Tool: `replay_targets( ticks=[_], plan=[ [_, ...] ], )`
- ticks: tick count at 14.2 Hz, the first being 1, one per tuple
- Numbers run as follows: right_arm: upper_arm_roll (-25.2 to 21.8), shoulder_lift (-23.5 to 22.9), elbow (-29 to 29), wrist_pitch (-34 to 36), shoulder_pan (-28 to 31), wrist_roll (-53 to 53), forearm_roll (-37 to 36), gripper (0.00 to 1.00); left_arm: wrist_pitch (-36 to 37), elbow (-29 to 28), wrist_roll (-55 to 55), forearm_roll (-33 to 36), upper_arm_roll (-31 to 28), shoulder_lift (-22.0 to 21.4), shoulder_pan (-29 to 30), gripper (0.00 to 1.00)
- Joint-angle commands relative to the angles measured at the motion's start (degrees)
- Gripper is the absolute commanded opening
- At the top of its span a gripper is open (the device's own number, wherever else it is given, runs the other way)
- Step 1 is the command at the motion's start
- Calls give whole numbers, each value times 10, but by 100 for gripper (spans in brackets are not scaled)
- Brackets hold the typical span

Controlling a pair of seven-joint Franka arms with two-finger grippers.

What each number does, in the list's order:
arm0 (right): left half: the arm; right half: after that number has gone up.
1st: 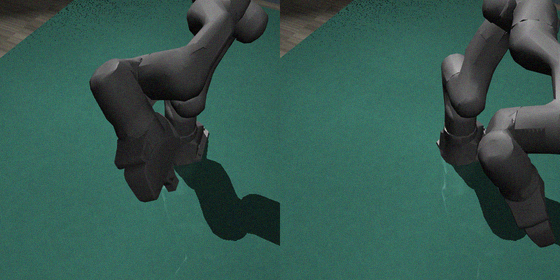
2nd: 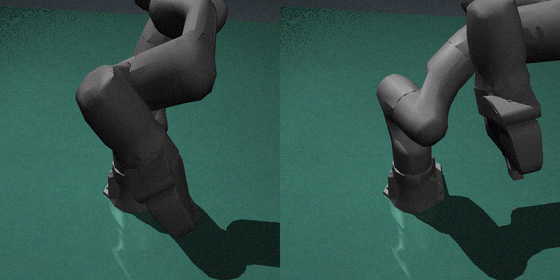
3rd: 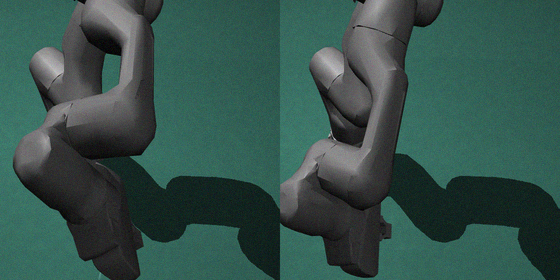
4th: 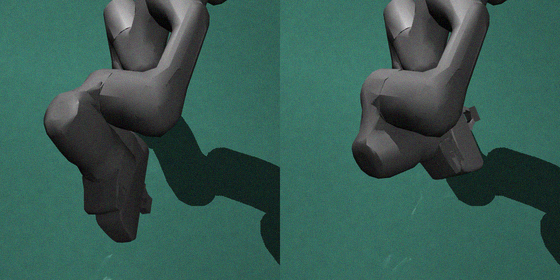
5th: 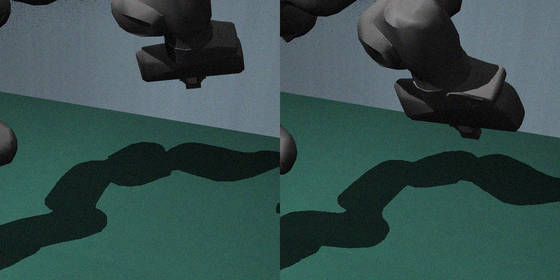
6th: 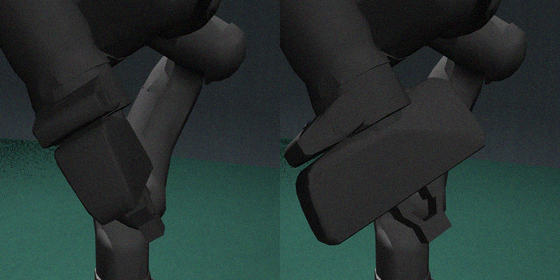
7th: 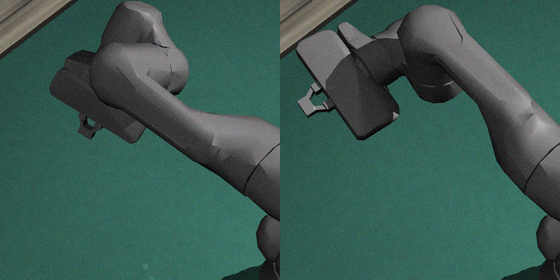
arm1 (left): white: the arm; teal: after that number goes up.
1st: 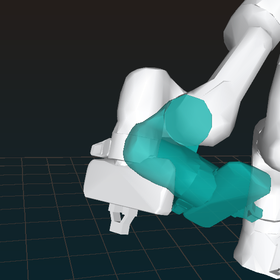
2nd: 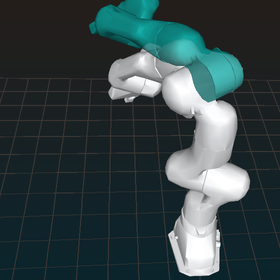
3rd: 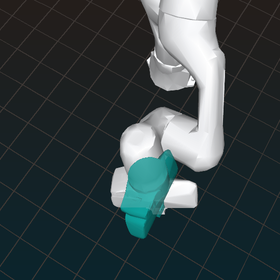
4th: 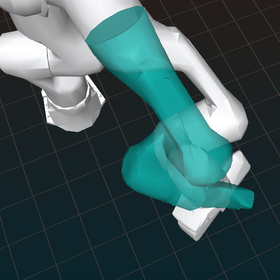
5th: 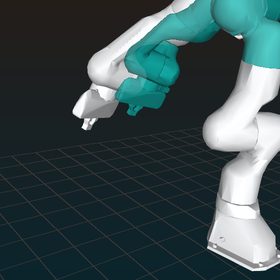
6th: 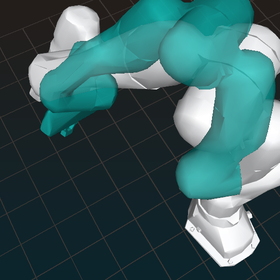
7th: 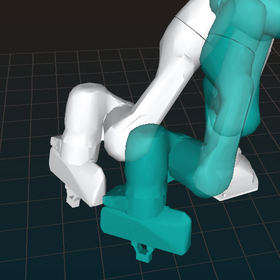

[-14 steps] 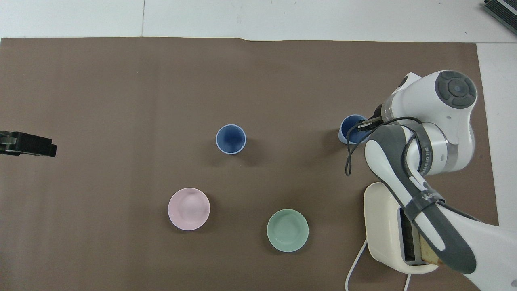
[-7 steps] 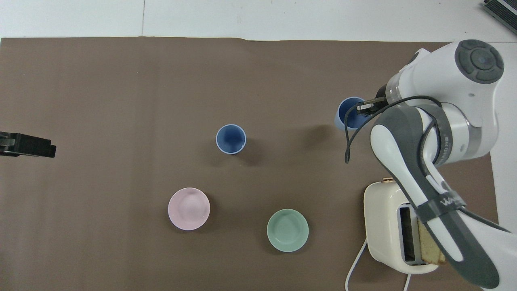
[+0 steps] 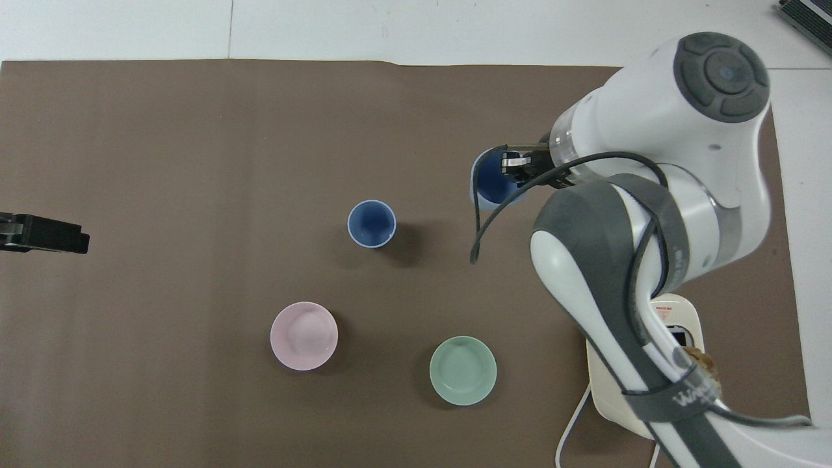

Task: Stack blue cups with both arms
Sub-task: 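Lift the second blue cup and carry it above the first cup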

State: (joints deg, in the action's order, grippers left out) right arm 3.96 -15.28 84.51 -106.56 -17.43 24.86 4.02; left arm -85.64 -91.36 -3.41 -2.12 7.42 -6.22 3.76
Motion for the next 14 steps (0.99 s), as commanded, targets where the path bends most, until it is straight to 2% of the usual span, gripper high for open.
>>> replay_targets(
  ticks=[1,3,6,9,14],
  plan=[
    [0,-18,-36,13,-35,61,6,0,13,5,-5,-7,4,-4,10,100],
    [1,-22,-48,5,-58,104,7,0,13,5,-5,-7,4,-4,10,100],
    [3,-27,-44,-28,-85,113,12,0,13,5,-4,-7,4,-4,10,100],
    [3,-71,-47,-86,-111,129,8,0,13,4,-5,-7,4,-4,10,100],
    [3,-99,-48,-118,-113,129,8,0,13,4,-5,-7,4,-4,10,100]
  ],
)
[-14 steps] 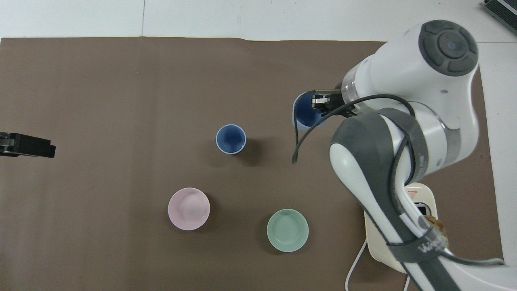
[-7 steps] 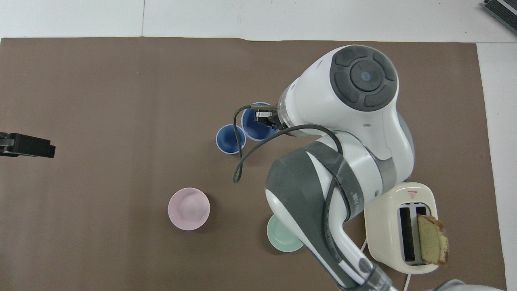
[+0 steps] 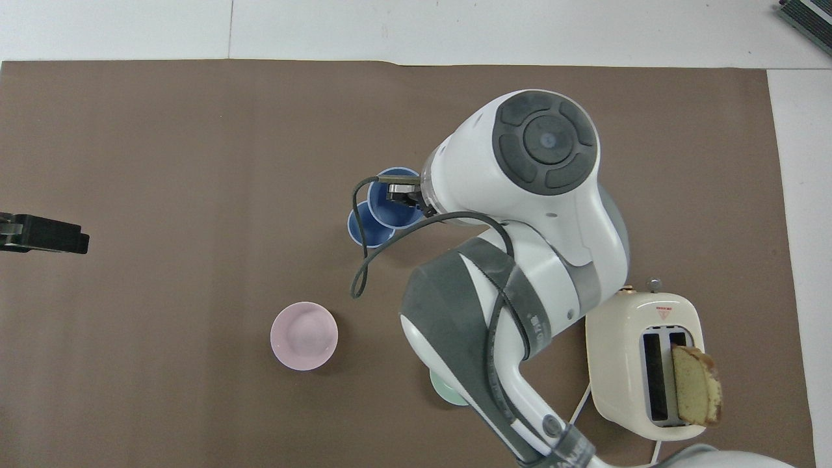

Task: Stack blue cups with both arms
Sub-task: 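Lift the second blue cup and carry it above the first cup, then lower the held cup into the first cup and open the right gripper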

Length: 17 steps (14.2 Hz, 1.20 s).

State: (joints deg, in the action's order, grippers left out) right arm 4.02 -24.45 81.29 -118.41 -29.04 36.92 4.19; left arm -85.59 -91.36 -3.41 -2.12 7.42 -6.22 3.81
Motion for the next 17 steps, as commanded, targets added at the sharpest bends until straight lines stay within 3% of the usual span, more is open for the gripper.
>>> replay_targets(
  ticks=[1,10,17],
  plan=[
    [2,-6,-15,2,4,8,8,0,12,5,-4,-7,4,-4,9,100],
    [2,1,-14,56,-3,9,5,0,12,5,-4,-7,4,-4,9,100],
    [2,0,-12,57,-5,8,6,0,12,5,-5,-7,4,-5,9,100]
  ],
)
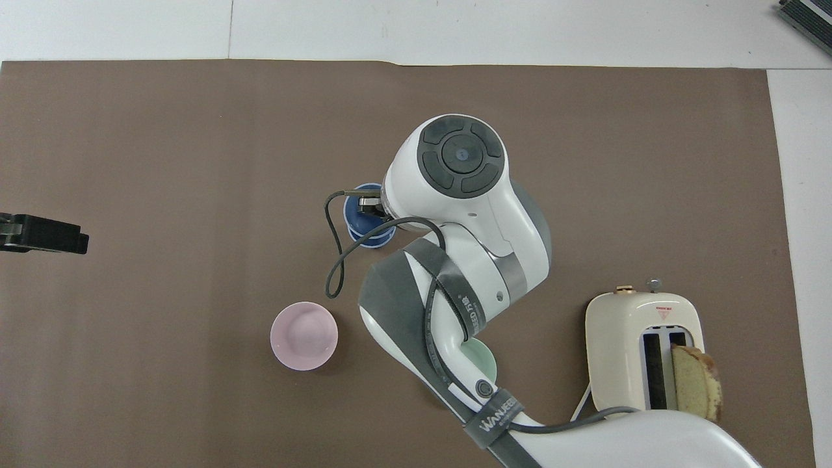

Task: Stack blue cups with both arms
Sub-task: 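Lower the held cup into the first cup and open the right gripper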

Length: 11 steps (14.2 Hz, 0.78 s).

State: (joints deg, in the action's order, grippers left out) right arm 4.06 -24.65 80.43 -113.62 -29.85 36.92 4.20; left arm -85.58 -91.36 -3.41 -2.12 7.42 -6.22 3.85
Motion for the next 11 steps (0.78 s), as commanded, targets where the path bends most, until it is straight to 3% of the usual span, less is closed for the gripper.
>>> replay_targets(
  ticks=[1,11],
  plan=[
    [2,2,-4,7,4,8,6,0,12,5,-5,-7,4,-4,9,100],
    [2,-1,10,-1,4,1,11,0,12,5,-5,-7,4,-4,9,100]
  ],
)
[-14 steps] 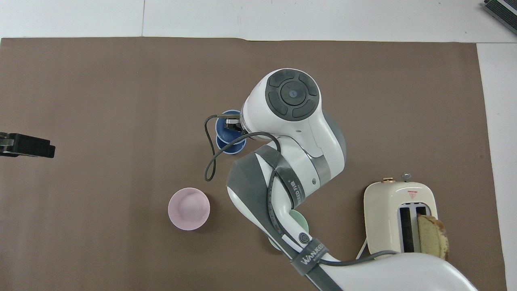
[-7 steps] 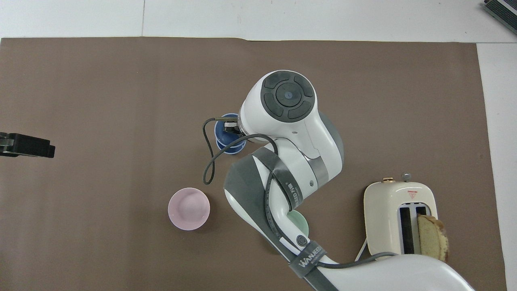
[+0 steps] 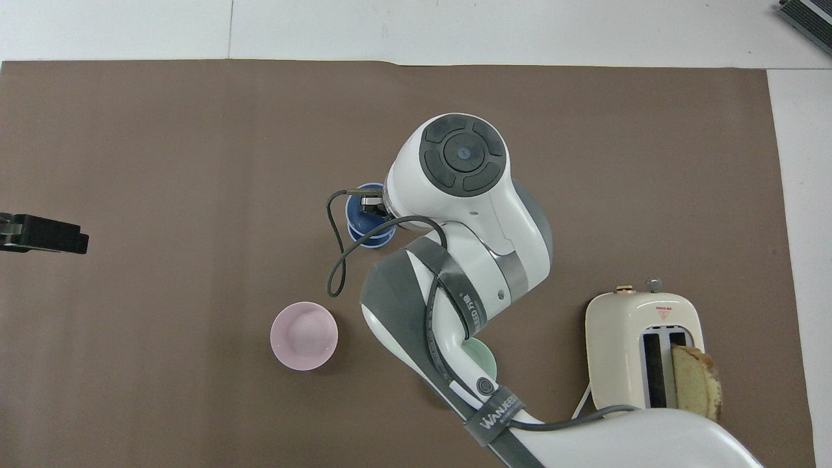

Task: Stack blue cups with both arms
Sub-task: 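Lower the held cup into the first cup and open the right gripper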

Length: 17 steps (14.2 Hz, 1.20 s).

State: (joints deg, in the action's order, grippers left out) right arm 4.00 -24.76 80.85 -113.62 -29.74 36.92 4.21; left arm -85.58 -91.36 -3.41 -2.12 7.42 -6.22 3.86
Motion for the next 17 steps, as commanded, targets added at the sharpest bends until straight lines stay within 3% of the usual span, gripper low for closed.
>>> replay_targets(
  ticks=[1,12,14,16,17],
  plan=[
    [2,-1,6,-2,3,1,11,0,12,5,-5,-7,4,-4,9,100],
    [2,-11,30,-36,-1,0,11,0,12,5,-5,-7,4,-4,9,100],
    [2,-11,30,-36,-1,0,11,41,12,4,-5,-7,4,-4,9,100],
    [2,-11,30,-35,0,0,11,51,12,5,-5,-7,4,-4,9,100],
    [2,-11,29,-35,0,0,10,51,12,5,-5,-7,4,-5,9,100]
  ],
)
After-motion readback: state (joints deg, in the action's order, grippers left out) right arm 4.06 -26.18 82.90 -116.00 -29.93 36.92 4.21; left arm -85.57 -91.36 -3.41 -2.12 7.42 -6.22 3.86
